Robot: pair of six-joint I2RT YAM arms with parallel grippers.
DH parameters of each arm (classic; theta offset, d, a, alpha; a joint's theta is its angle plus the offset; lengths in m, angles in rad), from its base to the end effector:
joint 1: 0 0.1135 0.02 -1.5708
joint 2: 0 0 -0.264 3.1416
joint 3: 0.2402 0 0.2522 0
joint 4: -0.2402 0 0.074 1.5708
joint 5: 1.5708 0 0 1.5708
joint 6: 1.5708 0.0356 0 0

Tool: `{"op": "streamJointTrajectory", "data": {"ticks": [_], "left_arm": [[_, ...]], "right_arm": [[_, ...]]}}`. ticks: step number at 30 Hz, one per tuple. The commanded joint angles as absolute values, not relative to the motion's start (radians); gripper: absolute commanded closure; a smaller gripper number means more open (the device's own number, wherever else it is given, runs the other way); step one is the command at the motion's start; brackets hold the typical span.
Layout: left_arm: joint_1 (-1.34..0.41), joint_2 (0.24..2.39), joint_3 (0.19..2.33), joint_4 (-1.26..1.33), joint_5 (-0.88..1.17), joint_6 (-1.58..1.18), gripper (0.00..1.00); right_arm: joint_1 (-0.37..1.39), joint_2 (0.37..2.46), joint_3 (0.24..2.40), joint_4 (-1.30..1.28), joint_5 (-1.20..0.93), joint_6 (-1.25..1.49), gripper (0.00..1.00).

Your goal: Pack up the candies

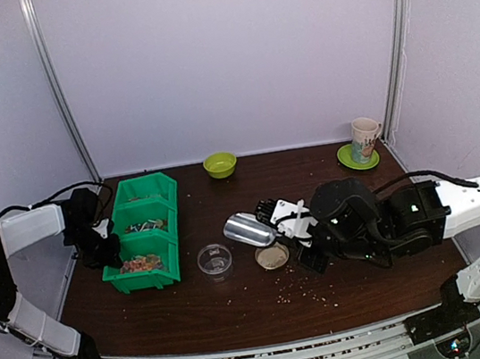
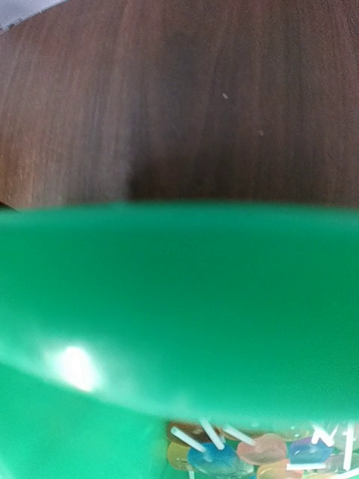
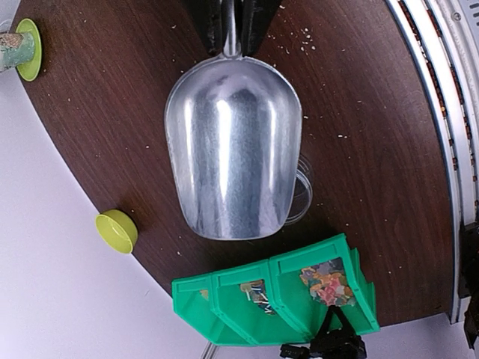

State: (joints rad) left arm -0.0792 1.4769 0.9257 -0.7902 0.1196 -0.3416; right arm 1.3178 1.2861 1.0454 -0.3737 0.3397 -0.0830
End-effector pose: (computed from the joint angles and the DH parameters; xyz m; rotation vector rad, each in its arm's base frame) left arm 0.2591 -0.0248 0.1927 -0.3636 2.9100 -0.2423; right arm 0.0831 0.2739 0.3047 -1.2437 1.7729 0.3456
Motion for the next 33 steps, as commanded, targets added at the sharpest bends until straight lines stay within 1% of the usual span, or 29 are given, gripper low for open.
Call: {"op": "streamJointTrajectory", "data": {"ticks": [1,10,17,21,26,33], "left_arm": [[-0.1,1.422,0.974,-0.769,0.027,-0.303,1.0],[-0.217,1.498,1.006,-0.844,-0.001,-0.373,1.0],[-0.275,1.456,0.977,-0.861,-0.055,-0.488,1.0],[-0.358,1.457,0.95,-0.837,-0.107,-0.575,1.0],[-0.488,1.514,0.971,-0.825,-0.19,-0.687,1.0],[-0.609,1.593,1.025,-0.791,-0.205,-0.793,1.0]], "right_arm": [[1.314,1.257,1.045,-0.394,0.442,-0.076,1.0],[1.262,1.212,1.03,-0.456,0.493,-0.012,1.0],[1.241,1.118,0.966,-0.452,0.509,0.01,1.0],[1.239,1.075,0.929,-0.436,0.511,0.017,1.0],[1.239,1.051,0.923,-0.438,0.518,0.015,1.0],[1.239,1.016,0.908,-0.432,0.501,0.023,1.0]]}}
